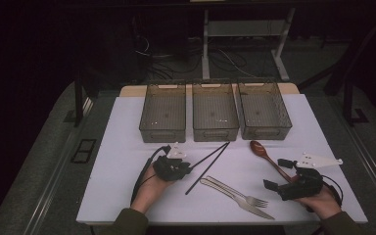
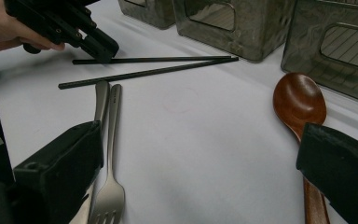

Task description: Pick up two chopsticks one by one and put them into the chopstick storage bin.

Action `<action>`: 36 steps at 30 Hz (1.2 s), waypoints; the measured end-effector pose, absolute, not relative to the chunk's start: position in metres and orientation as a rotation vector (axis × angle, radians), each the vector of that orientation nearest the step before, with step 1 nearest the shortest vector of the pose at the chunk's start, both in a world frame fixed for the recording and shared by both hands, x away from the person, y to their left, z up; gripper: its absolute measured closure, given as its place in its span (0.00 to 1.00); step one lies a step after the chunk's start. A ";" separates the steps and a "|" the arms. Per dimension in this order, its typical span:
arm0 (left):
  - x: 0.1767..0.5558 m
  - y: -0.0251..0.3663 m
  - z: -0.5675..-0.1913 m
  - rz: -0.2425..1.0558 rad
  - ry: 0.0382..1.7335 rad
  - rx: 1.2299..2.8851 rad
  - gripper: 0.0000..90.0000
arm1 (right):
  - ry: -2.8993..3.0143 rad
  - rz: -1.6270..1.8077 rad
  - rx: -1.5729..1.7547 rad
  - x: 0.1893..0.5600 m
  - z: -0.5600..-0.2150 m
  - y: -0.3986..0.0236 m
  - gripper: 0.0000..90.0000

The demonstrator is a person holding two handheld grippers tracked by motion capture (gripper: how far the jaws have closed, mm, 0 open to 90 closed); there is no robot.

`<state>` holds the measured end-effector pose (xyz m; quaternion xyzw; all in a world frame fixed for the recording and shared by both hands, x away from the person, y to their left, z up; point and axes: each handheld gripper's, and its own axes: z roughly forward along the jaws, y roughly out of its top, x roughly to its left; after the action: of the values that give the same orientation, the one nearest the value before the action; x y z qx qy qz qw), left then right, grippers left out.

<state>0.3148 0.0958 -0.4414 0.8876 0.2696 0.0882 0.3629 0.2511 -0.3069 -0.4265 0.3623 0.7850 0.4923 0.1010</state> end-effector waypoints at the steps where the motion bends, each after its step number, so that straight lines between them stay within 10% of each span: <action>1: 0.316 0.096 -0.441 0.223 0.700 2.274 0.82 | 2.320 1.454 1.071 0.251 -0.426 -0.307 0.01; 36: 0.321 0.092 -0.443 0.211 0.715 2.236 0.95 | 2.322 1.451 1.064 0.251 -0.427 -0.306 0.01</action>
<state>0.3205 0.0915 -0.4435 0.8766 0.2804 0.0828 0.3822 0.2511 -0.3058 -0.4265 0.3603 0.7864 0.4913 0.1017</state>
